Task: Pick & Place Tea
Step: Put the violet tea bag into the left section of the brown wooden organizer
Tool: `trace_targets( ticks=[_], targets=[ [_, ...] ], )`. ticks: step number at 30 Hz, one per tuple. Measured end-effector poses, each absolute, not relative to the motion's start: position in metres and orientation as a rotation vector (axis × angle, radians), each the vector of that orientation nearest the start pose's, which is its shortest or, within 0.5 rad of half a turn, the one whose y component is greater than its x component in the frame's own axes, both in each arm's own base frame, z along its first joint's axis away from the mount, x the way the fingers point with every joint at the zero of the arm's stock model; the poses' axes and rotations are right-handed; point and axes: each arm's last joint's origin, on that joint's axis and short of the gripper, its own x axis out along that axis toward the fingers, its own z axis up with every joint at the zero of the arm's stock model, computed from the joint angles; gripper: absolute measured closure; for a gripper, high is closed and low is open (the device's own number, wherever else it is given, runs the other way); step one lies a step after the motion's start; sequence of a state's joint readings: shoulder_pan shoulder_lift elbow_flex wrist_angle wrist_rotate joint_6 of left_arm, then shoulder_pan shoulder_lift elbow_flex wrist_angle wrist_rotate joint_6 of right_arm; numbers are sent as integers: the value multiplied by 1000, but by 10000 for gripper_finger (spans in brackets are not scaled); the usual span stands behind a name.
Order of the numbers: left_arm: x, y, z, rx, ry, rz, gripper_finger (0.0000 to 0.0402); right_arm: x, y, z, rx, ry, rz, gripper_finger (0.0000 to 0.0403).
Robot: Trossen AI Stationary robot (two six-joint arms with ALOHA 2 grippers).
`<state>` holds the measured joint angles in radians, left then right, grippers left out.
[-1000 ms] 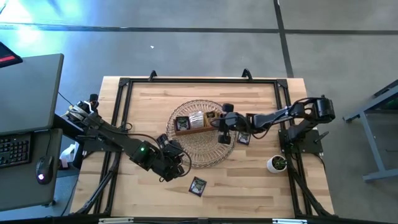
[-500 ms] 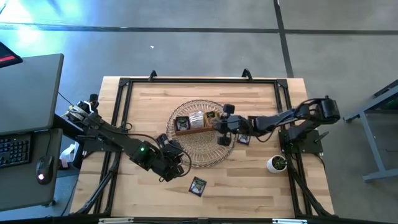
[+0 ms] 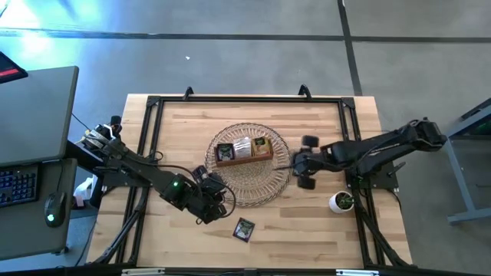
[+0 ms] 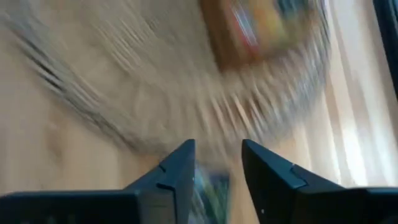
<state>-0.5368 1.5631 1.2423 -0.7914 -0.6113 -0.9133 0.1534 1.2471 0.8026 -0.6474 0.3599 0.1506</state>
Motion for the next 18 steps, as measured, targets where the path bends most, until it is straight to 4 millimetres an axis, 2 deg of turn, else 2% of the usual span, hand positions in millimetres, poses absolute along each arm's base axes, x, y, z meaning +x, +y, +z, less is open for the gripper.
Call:
trace_targets(
  ticks=[4,10,18],
  targets=[
    [277,-141,265,-237,799,467,284,216,8,212,26,1160,-392,250],
    [281,-138,264,-243,798,477,284,220,-9,200,228,1249,-362,246],
    [281,-139,263,-252,813,464,284,231,-28,169,244,1397,-431,246]
  ],
)
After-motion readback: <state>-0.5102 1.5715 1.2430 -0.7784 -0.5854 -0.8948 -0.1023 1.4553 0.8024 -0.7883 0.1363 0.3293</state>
